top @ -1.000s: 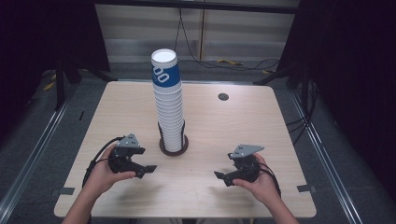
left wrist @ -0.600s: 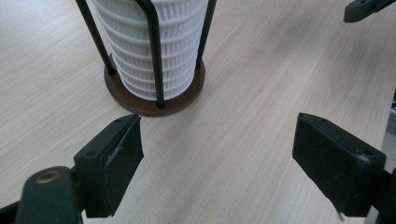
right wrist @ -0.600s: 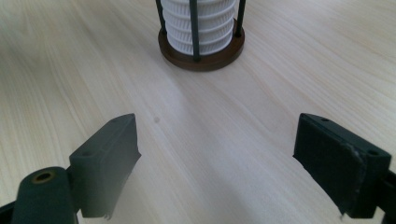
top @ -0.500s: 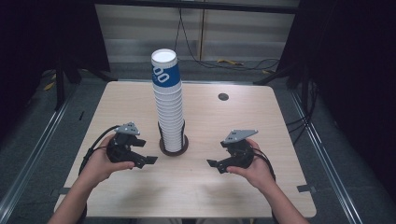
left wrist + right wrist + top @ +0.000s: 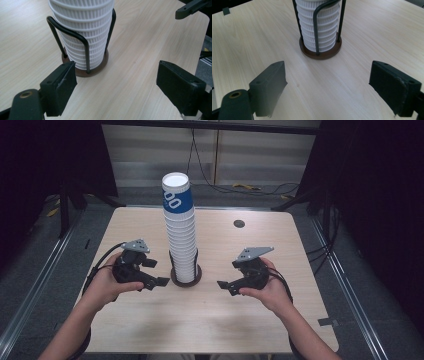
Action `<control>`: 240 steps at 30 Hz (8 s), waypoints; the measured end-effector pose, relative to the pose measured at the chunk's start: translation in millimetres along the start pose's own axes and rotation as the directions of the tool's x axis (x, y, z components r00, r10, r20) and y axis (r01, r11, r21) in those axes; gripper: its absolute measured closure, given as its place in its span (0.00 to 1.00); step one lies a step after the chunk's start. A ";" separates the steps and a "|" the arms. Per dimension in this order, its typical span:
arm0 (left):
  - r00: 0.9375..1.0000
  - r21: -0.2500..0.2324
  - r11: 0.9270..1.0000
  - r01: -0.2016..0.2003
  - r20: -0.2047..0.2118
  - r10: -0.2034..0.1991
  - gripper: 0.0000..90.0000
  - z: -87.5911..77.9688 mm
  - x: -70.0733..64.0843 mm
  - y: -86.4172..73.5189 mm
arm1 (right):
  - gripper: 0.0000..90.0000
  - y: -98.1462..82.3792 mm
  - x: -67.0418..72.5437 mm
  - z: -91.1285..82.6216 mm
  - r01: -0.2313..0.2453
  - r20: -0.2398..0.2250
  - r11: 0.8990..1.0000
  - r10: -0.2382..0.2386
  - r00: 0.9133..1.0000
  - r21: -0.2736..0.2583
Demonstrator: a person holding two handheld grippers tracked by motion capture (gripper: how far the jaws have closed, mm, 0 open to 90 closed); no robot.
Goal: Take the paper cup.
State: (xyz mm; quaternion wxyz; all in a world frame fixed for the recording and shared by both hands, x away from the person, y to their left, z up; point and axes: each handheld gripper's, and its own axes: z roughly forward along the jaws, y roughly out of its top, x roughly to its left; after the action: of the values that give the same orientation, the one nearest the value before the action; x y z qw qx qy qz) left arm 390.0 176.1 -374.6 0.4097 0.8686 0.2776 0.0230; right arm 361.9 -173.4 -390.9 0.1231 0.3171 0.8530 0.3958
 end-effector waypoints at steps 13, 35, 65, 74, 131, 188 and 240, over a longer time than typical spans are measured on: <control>1.000 0.004 1.000 0.002 -0.005 -0.002 0.18 -16.8 3.0 15.6 | 0.15 25.4 2.1 -2.1 0.011 -0.024 1.000 -0.011 1.000 -0.013; 1.000 -0.011 1.000 -0.003 0.004 0.003 0.18 -32.7 6.0 47.6 | 0.16 67.2 11.6 0.1 0.053 -0.052 0.998 -0.054 0.997 -0.014; 0.999 -0.020 0.999 -0.032 -0.002 0.032 0.18 -48.0 11.3 75.6 | 0.15 97.4 10.2 6.8 0.046 -0.101 0.997 -0.052 0.993 -0.069; 0.999 -0.027 0.999 -0.038 -0.008 0.038 0.18 -51.9 12.6 84.4 | 0.15 106.4 9.9 5.4 0.058 -0.097 0.996 -0.065 0.993 -0.067; 0.996 -0.068 0.994 -0.085 -0.024 0.083 0.18 -46.5 16.7 162.0 | 0.15 139.8 9.3 19.1 0.035 -0.088 0.993 -0.044 0.995 -0.109; 0.994 -0.153 0.982 -0.108 -0.022 0.106 0.16 -28.2 21.5 145.5 | 0.15 155.8 11.1 29.9 -0.012 -0.043 0.977 0.003 0.999 -0.214; 0.996 -0.140 0.986 -0.090 -0.039 0.085 0.18 -37.9 19.1 155.6 | 0.18 156.5 12.5 31.5 -0.017 -0.017 0.979 0.014 1.000 -0.205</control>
State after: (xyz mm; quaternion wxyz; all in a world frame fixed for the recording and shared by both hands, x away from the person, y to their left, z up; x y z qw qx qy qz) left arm 468.0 132.8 -240.3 0.4646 0.8481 0.2434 0.0749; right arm 436.3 -70.6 -293.2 0.1455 0.3062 0.8060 0.4852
